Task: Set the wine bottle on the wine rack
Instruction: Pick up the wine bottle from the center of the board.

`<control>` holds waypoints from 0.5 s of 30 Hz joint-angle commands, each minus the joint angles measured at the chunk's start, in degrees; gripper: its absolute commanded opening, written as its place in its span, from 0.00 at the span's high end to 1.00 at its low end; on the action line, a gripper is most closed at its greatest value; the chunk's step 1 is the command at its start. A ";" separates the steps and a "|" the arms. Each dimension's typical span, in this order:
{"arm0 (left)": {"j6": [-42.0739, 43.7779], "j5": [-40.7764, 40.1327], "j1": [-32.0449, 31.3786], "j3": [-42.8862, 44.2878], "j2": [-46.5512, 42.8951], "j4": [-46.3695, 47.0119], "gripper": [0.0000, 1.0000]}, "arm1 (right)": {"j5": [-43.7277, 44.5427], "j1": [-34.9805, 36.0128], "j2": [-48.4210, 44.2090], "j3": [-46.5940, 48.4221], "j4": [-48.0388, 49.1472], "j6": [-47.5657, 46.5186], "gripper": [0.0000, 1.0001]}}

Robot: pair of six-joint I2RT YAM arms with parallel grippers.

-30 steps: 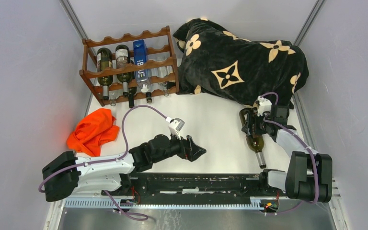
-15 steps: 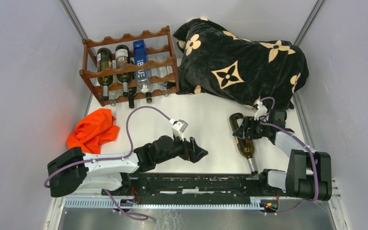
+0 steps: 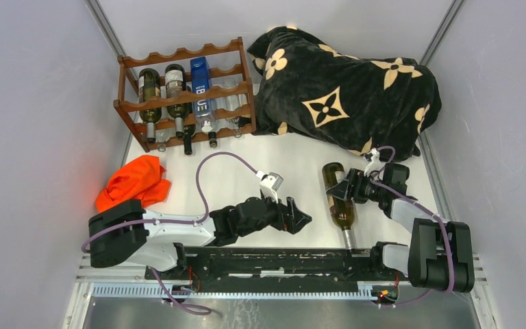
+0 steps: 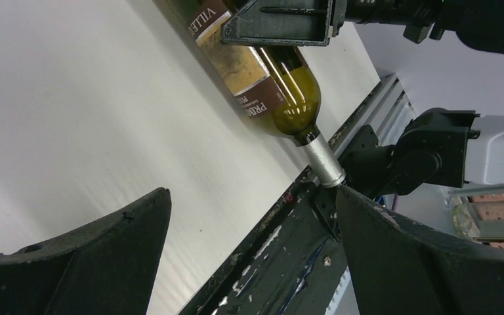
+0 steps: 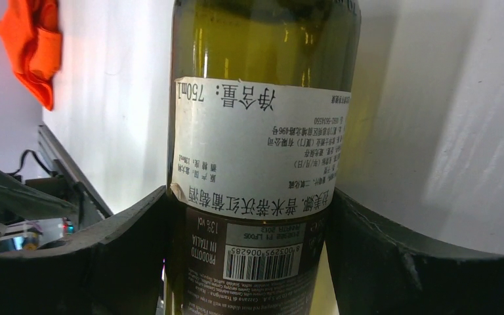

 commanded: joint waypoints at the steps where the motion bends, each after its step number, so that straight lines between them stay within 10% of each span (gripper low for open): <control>1: -3.74 -3.53 -1.27 3.11 3.37 5.35 0.00 | -6.39 0.02 -2.18 -0.91 11.38 8.04 0.89; 15: -8.28 -5.34 -2.10 3.33 7.09 6.39 0.00 | -9.18 -0.02 -2.98 -5.08 22.57 18.84 0.94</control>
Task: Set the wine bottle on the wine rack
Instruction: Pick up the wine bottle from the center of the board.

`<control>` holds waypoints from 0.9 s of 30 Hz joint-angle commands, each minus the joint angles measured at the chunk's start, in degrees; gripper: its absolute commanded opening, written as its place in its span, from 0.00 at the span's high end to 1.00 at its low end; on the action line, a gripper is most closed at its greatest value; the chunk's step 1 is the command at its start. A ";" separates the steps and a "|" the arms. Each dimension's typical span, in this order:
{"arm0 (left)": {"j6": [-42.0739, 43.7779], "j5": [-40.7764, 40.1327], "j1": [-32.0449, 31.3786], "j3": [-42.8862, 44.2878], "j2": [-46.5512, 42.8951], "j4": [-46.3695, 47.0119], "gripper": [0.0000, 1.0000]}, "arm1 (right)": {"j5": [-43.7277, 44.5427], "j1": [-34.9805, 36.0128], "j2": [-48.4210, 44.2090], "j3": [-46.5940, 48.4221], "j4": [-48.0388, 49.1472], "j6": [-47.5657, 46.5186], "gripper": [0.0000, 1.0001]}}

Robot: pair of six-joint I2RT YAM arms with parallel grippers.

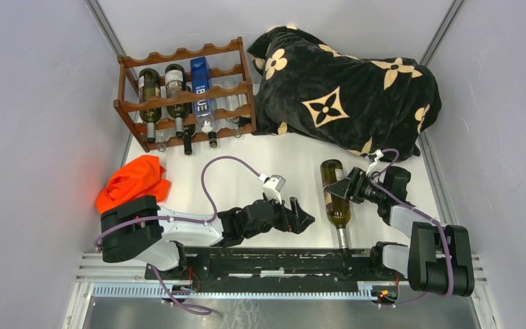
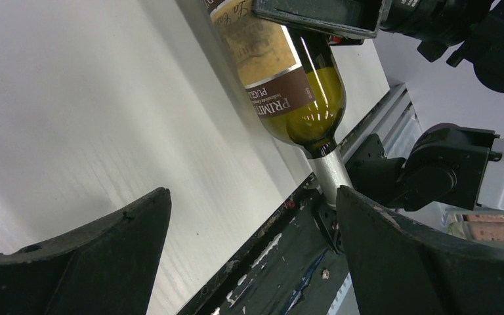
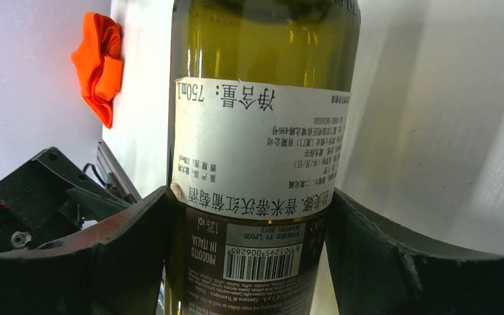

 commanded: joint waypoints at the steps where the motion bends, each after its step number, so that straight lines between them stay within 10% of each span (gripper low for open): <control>1: -3.06 -2.63 -0.60 1.75 0.55 3.69 0.00 | -4.57 -0.05 -1.48 -0.38 10.30 6.68 0.94; 27: -3.43 -2.95 -0.64 2.21 -1.83 5.20 0.00 | -1.12 2.13 -3.67 -3.24 32.92 30.62 0.98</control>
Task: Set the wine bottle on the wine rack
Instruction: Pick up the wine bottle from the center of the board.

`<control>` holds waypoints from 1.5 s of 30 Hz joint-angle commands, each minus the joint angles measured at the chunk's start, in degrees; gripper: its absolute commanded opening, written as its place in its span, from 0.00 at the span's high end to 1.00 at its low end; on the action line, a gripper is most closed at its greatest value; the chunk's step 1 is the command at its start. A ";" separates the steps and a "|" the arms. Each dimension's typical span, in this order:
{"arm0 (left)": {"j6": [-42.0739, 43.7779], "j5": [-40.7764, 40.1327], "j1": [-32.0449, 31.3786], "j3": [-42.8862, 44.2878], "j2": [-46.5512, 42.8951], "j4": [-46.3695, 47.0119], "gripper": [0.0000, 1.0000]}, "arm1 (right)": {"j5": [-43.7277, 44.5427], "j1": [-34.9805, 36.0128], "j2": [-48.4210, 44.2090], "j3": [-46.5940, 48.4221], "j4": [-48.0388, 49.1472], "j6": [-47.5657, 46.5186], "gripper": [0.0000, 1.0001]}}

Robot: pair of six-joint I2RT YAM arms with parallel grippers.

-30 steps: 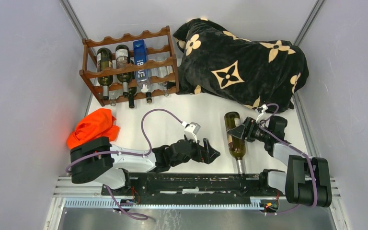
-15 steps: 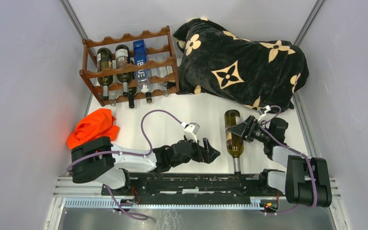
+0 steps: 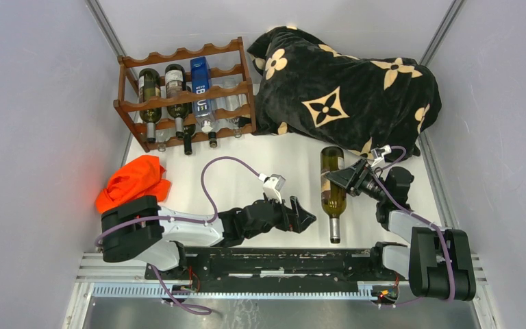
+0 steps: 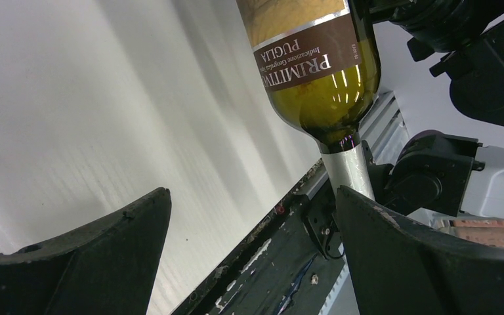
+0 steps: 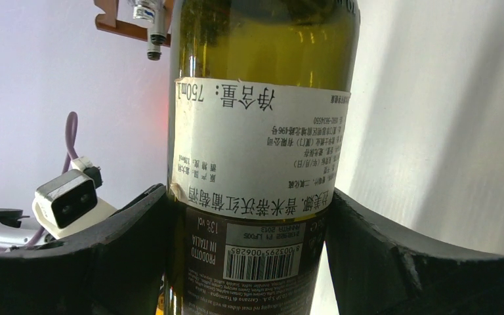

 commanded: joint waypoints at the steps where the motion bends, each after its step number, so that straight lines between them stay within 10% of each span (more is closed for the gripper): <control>1: -1.84 -2.12 -0.42 2.03 -2.62 4.00 0.00 | -0.47 0.42 -2.18 0.19 11.06 4.85 0.97; 30: -9.68 -0.40 -1.93 0.93 7.76 26.71 0.00 | -1.91 -0.62 -2.56 -1.60 19.70 10.42 0.97; 45: -12.51 -11.02 -8.02 16.16 21.46 15.51 0.04 | -2.35 -1.23 -2.38 -1.78 20.19 10.71 0.96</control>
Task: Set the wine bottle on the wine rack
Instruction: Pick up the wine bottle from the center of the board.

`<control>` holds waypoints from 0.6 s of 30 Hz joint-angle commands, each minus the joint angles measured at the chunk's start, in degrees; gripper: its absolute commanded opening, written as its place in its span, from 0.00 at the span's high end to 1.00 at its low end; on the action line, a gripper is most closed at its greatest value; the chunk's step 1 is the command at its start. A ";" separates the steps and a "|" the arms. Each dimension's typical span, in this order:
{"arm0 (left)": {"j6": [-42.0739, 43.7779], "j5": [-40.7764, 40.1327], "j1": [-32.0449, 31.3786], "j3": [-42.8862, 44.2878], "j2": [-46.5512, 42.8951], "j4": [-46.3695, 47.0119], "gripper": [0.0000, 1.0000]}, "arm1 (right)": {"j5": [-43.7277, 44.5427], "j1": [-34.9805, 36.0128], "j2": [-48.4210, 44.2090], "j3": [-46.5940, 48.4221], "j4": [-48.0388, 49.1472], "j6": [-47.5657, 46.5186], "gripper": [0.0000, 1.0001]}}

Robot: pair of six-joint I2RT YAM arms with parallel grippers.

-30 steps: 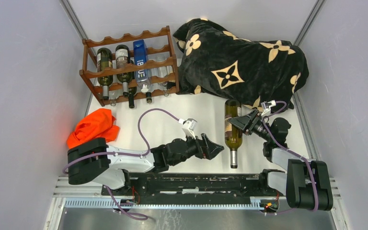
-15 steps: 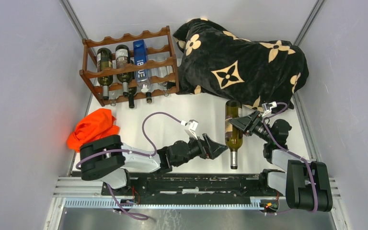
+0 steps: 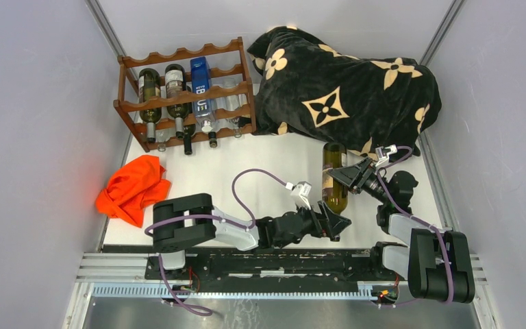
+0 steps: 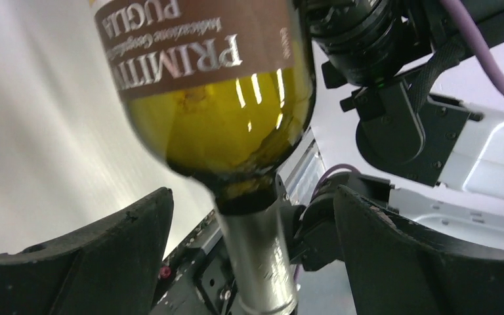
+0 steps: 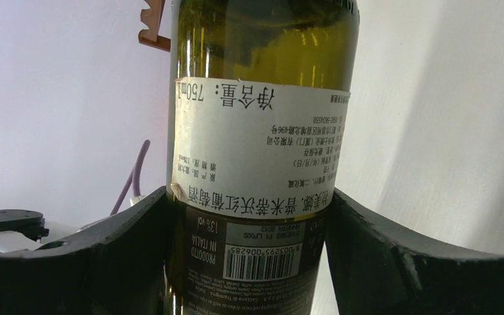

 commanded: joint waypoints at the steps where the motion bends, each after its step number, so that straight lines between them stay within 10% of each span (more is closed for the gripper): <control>1: -1.42 -6.26 -0.28 4.85 1.00 -3.51 0.06 | -1.35 -0.28 -1.31 0.71 7.28 1.74 0.96; 18: 0.35 -7.52 -0.30 11.00 5.31 -6.24 0.25 | -0.83 -0.77 -1.22 0.25 7.59 2.75 0.96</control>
